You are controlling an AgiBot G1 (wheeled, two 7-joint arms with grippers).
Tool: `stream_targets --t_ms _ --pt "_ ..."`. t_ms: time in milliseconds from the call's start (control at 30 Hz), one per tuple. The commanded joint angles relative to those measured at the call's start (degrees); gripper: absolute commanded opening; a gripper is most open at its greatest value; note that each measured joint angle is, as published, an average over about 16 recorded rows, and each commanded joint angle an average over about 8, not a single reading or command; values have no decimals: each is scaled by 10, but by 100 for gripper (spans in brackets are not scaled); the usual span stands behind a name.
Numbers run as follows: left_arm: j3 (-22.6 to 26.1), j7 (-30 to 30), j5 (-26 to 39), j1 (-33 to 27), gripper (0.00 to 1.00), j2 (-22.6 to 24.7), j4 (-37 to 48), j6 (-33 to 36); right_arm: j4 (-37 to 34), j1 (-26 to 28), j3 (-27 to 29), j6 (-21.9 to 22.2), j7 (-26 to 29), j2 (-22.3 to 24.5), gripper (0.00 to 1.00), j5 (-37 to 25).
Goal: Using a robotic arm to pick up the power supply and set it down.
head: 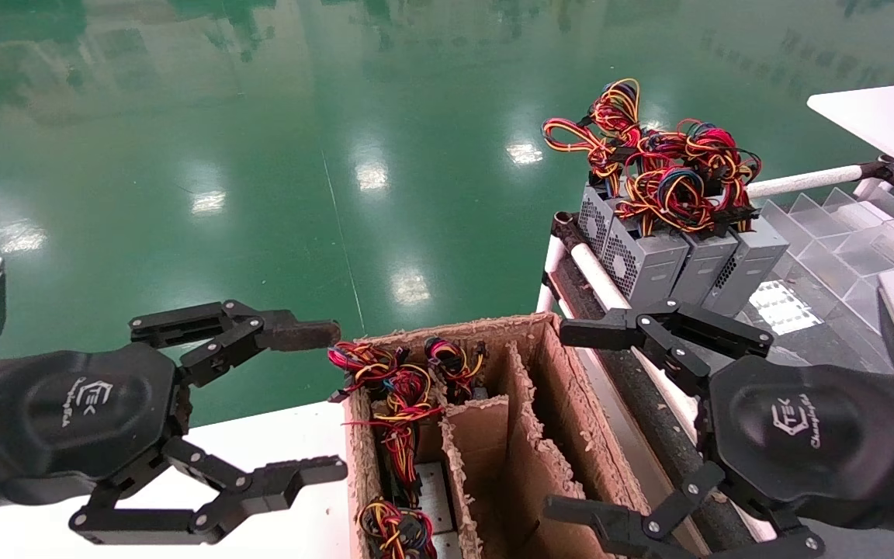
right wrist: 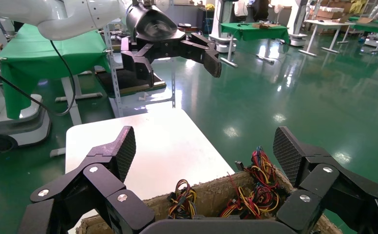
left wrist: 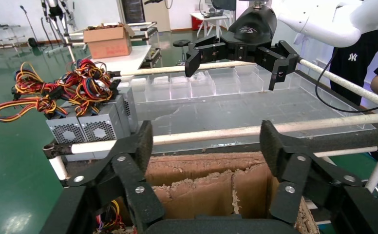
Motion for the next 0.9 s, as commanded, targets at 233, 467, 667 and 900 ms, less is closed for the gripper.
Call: stream_targets --t_ms 233,467,667,900 --pt "0 0 0 0 0 0 0 0 0 0 0 0 0 0 100 0" --pt "0 0 0 0 0 0 0 0 0 0 0 0 0 0 100 0" --pt "0 0 0 0 0 0 0 0 0 0 0 0 0 0 100 0" --pt "0 0 0 0 0 0 0 0 0 0 0 0 0 0 100 0"
